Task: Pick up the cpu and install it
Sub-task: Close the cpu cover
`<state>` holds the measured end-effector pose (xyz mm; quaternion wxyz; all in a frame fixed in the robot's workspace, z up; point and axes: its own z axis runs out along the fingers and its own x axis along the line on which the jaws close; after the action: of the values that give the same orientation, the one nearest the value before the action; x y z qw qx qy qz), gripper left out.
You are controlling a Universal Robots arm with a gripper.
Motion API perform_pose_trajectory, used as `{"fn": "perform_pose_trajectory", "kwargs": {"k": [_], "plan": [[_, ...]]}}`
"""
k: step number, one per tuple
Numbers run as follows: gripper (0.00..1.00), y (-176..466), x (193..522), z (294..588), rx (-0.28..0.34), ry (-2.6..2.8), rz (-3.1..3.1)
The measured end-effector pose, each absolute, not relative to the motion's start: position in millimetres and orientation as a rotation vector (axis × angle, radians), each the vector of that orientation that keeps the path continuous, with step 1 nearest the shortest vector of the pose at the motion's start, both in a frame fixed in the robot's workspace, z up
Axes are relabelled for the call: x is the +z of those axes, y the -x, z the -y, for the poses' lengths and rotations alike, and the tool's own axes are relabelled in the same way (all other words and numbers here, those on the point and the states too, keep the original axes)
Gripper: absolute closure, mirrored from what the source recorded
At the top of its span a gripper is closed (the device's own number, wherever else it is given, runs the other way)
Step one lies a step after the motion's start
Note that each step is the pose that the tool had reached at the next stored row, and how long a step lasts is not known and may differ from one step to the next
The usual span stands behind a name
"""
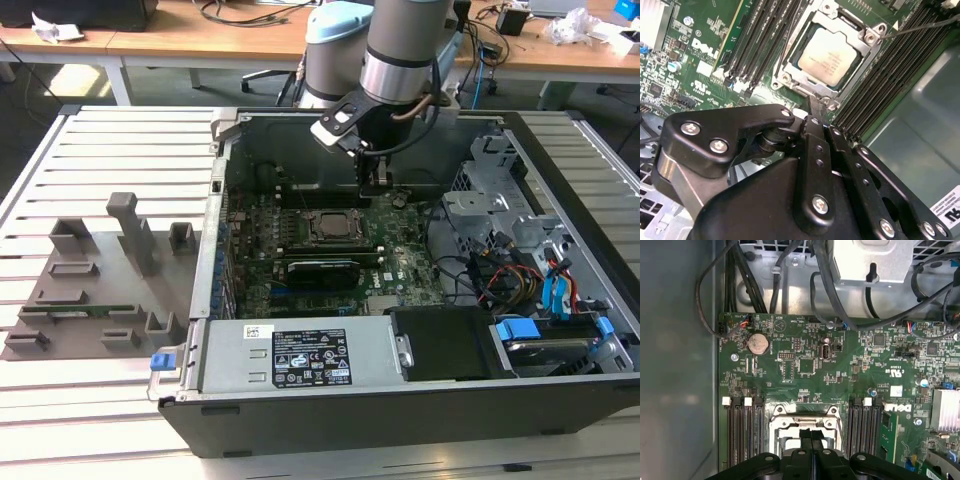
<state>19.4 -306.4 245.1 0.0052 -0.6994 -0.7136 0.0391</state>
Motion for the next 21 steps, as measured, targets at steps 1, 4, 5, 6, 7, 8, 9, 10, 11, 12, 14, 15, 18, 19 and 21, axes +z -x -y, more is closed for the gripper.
{"fn": "perform_pose_trajectory", "kwargs": {"k": [1, 4, 5, 6, 7, 8, 9, 10, 11, 12, 14, 15, 18, 19, 21], "plan": [[0.89, -18.4, 245.1, 306.3, 0.122, 2.190, 2.234], [0.89, -15.7, 245.1, 306.3, 0.122, 2.190, 2.234], [0.89, -14.6, 245.0, 306.3, 0.122, 2.190, 2.234], [0.89, -14.0, 244.9, 306.3, 0.122, 2.190, 2.234], [0.89, -13.5, 244.8, 306.3, 0.123, 2.190, 2.234], [0.89, -12.5, 244.7, 306.3, 0.123, 2.190, 2.234], [0.89, -11.6, 244.6, 306.3, 0.123, 2.190, 2.234], [0.89, -10.9, 244.5, 306.3, 0.123, 2.190, 2.234], [0.89, -10.5, 244.4, 306.3, 0.123, 2.190, 2.235], [0.89, -9.7, 244.4, 306.3, 0.123, 2.190, 2.234], [0.89, -8.5, 244.3, 306.3, 0.122, 2.190, 2.234], [0.89, -8.5, 244.3, 306.3, 0.122, 2.190, 2.234], [0.89, -8.4, 244.3, 306.3, 0.122, 2.190, 2.234], [0.89, -8.4, 244.4, 306.3, 0.123, 2.190, 2.234], [0.89, -8.3, 244.3, 306.3, 0.122, 2.190, 2.234]]}}
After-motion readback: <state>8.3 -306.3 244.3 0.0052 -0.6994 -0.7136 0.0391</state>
